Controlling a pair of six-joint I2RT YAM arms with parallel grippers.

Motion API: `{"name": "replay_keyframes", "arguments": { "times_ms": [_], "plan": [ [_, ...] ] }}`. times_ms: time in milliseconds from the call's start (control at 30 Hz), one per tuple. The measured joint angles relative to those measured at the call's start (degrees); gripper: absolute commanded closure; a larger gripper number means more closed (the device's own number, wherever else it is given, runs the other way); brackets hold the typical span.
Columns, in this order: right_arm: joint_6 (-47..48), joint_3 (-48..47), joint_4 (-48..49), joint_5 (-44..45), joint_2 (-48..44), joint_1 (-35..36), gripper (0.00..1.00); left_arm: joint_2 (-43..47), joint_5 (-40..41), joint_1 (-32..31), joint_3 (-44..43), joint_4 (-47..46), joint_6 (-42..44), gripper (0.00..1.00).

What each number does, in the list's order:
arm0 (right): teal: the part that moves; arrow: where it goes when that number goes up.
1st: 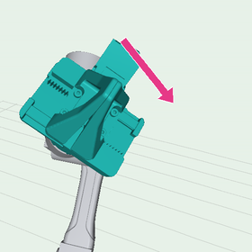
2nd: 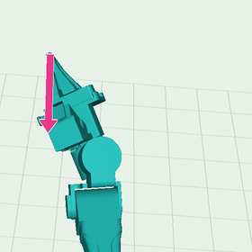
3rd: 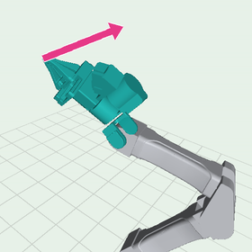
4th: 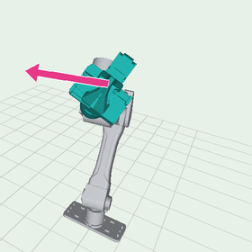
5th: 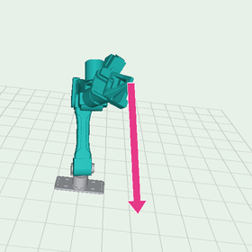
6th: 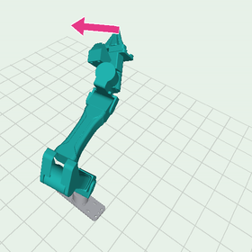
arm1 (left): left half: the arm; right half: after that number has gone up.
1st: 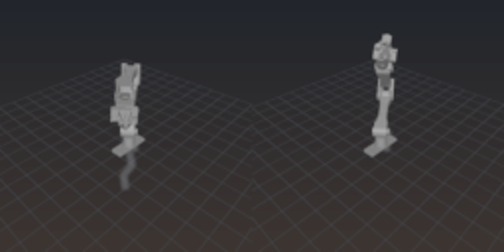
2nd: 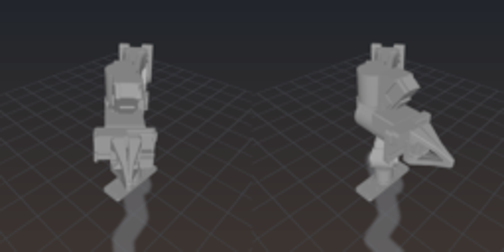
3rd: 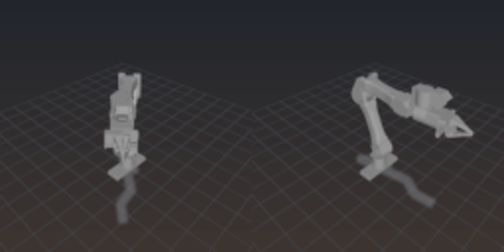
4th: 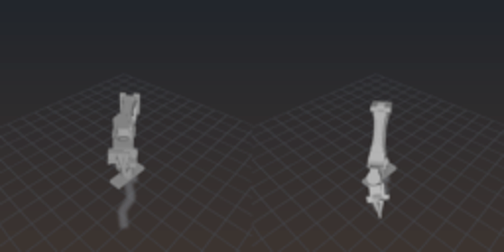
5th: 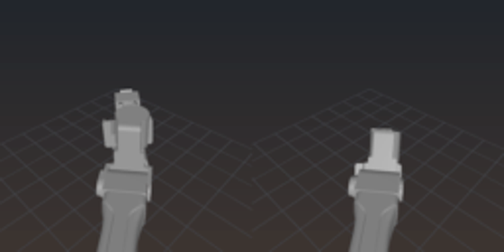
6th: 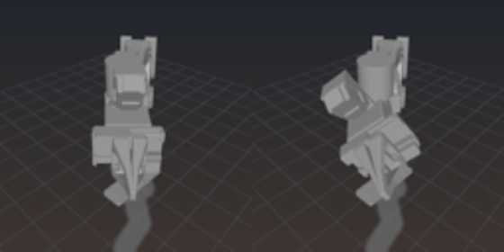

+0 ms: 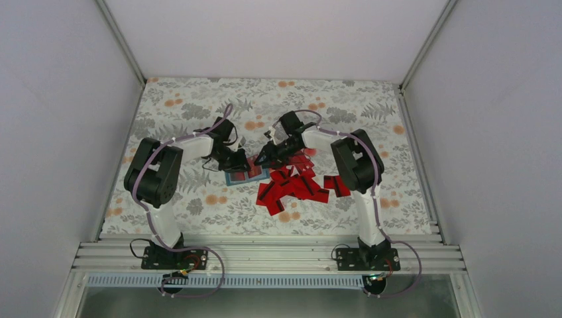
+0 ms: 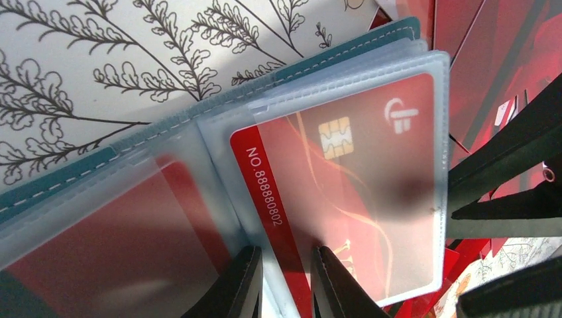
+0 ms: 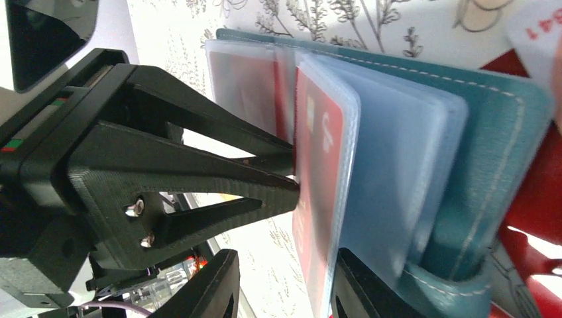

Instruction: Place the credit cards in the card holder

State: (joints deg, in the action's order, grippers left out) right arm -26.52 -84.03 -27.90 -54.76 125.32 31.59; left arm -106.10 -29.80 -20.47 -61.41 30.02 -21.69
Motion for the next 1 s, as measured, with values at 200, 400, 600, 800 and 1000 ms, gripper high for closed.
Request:
{"name": "replay_keyframes", "arguments": {
  "times_ms": [200,400,600,800,1000],
  "plan": [
    [-0.31,-0.85,0.07,-0.37,0.0,1.11,0.65,1.22,0.04,-0.07,0.02,0.46,-0.24,0.8],
    [-0.98,-1.57,0.07,-0.35,0.0,2.29,0.65,4.15,1.11,-0.07,0.02,1.73,-0.46,0.8],
    [-1.55,-2.75,0.02,-0.33,0.28,3.08,0.65,9.46,4.2,0.13,0.24,3.5,-1.53,0.8],
    [-1.92,-6.32,-0.44,-0.33,2.34,4.39,0.65,17.31,6.99,2.38,3.61,5.38,-2.36,0.79],
    [-2.67,-12.07,-1.77,-0.35,6.47,7.13,0.64,26.01,9.51,4.48,7.82,7.96,-3.48,0.78]
  ]
}}
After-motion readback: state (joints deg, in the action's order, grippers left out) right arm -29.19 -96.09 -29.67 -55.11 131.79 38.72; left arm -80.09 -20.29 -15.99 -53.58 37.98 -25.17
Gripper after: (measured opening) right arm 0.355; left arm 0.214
